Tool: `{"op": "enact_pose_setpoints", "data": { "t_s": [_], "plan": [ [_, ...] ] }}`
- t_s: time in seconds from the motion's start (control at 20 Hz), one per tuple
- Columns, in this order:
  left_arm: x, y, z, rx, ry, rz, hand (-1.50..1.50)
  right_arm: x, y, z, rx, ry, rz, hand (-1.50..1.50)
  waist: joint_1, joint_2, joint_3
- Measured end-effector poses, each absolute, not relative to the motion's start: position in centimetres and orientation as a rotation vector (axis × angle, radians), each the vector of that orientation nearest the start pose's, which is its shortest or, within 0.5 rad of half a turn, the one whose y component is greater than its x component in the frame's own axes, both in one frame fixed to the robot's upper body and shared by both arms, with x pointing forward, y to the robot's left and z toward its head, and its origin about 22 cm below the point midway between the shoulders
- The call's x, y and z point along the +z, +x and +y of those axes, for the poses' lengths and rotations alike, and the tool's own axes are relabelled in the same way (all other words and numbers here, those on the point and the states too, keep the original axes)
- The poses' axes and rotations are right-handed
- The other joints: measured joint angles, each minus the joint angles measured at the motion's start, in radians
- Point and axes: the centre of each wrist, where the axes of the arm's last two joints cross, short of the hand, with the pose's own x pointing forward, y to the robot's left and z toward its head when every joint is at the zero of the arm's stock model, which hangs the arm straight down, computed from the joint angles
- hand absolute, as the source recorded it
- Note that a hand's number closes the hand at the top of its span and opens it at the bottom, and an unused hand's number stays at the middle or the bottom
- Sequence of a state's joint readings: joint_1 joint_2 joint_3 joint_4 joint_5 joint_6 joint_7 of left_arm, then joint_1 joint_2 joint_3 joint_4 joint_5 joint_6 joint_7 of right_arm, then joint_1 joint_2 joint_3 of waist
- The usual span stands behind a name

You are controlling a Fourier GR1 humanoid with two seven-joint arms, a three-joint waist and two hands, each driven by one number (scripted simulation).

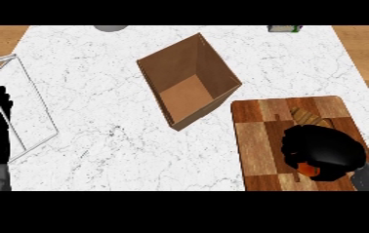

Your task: Pick the tomato from the cutting board and place it in the cardboard box

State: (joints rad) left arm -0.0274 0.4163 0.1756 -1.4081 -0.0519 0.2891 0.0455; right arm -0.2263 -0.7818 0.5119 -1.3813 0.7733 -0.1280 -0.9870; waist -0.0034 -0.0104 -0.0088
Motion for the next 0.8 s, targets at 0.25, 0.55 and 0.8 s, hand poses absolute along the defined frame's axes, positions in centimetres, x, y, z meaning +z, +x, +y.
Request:
{"op": "enact_pose_setpoints", "data": {
  "t_s": [0.25, 0.55, 0.8],
  "plan": [
    [1.8, 22.7, 38.6, 0.071, 0.776, -1.398, 0.0, 2.1, 26.5, -33.5, -2.586, 0.68, 2.625, 1.5, -0.051, -0.004, 0.006],
    [1.3, 20.7, 39.7, 0.104, 0.825, -1.364, 0.0, 1.7, 25.8, -35.6, -2.487, 1.628, 2.863, 1.5, -0.108, -0.014, 0.005],
    [1.2, 21.0, 39.6, 0.091, 0.817, -1.37, 0.0, 4.7, 25.9, -32.6, -2.089, 2.031, 2.944, 1.5, -0.099, -0.015, 0.004]
  ]
}}
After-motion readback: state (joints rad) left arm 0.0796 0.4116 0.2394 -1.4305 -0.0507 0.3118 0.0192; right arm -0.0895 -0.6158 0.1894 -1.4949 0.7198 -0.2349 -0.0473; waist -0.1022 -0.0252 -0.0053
